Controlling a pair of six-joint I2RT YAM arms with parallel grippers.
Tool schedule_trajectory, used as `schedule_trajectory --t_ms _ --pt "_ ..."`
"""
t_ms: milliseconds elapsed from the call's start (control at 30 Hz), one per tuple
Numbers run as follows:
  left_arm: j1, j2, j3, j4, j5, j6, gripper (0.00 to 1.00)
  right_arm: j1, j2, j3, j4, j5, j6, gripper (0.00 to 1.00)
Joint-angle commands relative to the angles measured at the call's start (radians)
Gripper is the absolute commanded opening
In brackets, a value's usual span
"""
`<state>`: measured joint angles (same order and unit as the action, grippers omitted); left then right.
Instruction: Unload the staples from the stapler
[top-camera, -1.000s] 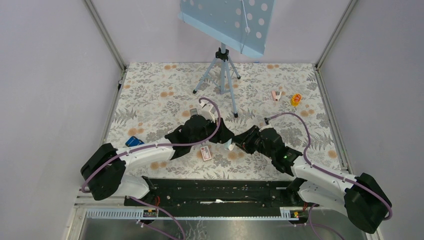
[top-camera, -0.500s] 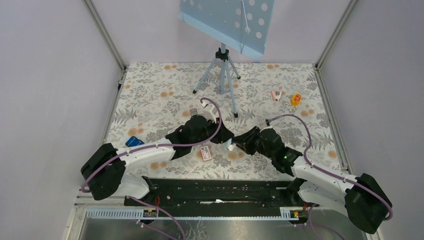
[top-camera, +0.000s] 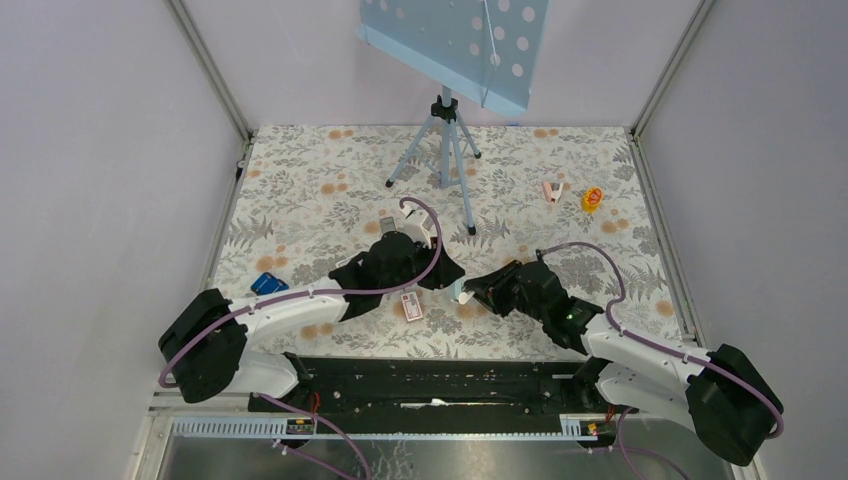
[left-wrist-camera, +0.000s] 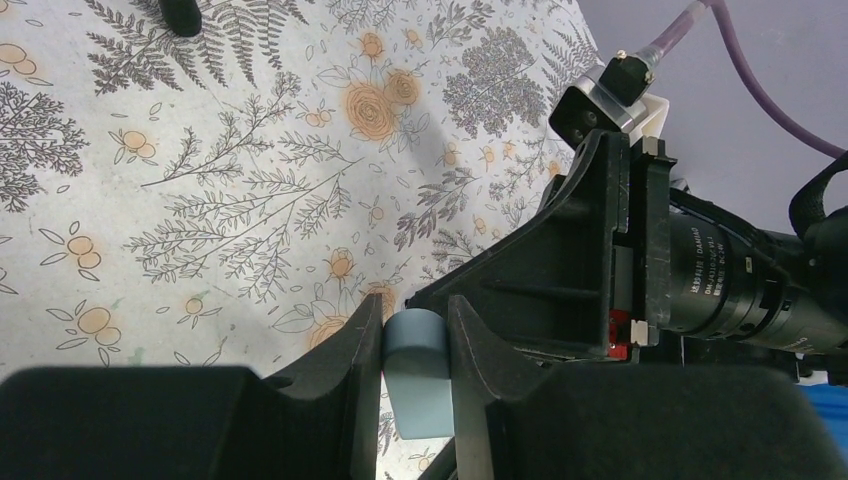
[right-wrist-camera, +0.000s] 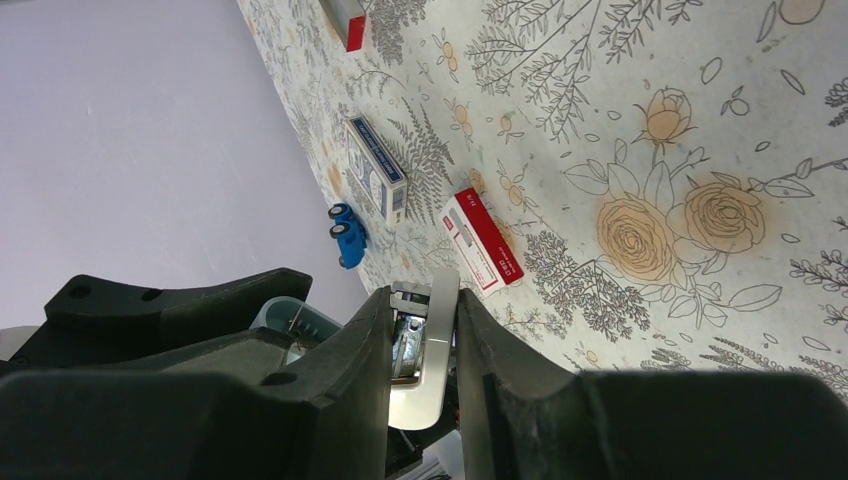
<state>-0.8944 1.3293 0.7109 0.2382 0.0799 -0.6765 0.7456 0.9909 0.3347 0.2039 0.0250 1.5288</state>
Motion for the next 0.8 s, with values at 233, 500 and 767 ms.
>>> schedule_trajectory --t_ms 233,500,767 --pt "-0.003 0.002 0.009 0.047 0.04 0.023 0.49 0.001 -0.021 0.082 0.013 0.053 -0.159 0.0" --pt "-0.011 0.03 0.027 0.052 0.051 0.022 0.6 0.001 -0.019 0.069 0.059 0.009 -0.143 0.0" --pt "-0.017 0.035 0.015 0.069 0.068 0.0 0.39 0.002 -0.059 0.058 0.082 0.028 -0.13 0.0"
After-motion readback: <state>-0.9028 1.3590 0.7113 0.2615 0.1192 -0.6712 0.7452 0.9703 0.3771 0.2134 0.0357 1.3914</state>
